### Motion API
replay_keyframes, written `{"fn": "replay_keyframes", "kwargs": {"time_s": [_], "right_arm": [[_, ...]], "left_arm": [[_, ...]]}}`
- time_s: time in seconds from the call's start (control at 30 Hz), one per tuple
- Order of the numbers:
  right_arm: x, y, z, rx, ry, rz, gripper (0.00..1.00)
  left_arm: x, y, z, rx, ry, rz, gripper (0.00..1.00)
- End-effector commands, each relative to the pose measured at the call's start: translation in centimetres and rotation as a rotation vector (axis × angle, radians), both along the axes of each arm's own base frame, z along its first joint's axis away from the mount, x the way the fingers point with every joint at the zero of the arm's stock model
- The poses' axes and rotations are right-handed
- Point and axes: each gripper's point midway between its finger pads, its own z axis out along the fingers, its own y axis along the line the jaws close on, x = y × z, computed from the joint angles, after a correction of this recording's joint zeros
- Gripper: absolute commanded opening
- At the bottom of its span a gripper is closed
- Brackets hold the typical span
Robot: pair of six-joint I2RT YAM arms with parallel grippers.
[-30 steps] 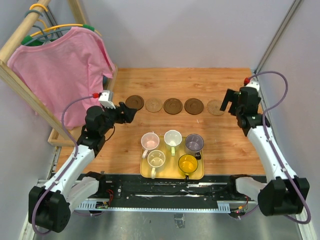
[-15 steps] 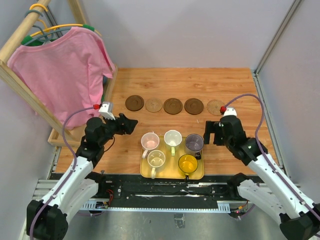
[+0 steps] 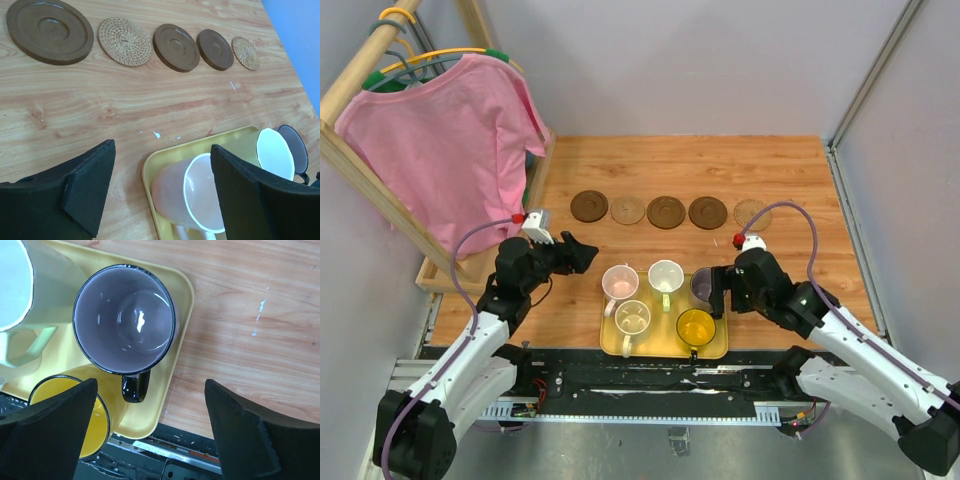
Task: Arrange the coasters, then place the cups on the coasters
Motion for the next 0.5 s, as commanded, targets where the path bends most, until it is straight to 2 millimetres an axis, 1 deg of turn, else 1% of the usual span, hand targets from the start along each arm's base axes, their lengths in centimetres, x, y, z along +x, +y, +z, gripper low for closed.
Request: {"fn": "replay_keyframes", "kwargs": {"time_s": [0.0,0.13,0.27,0.47], "right_arm": [[-1.4,0.6,-1.5,0.001,0.053,0.020,0.88],[-2.2,1.0,-2.7,-0.010,0.093,0.033,0.81],[-2.6,1.2,-3.3,-0.019,0.110,0.036,0.73],[-2.2,1.0,-3.8,-0.038,0.105,0.018,0.69]], "left_arm": [[-0.1,-0.6,0.6,-0.014,-0.027,-0.027,0.81],[-0.2,-0.6,0.4,-0.017,-0.027,-0.031,0.81],[-0.4,-0.6,0.4,-0.026,-0.027,-0.032,0.81],[-0.5,-0.7,0.3,-0.021,-0.028,-0.043,0.81]]}}
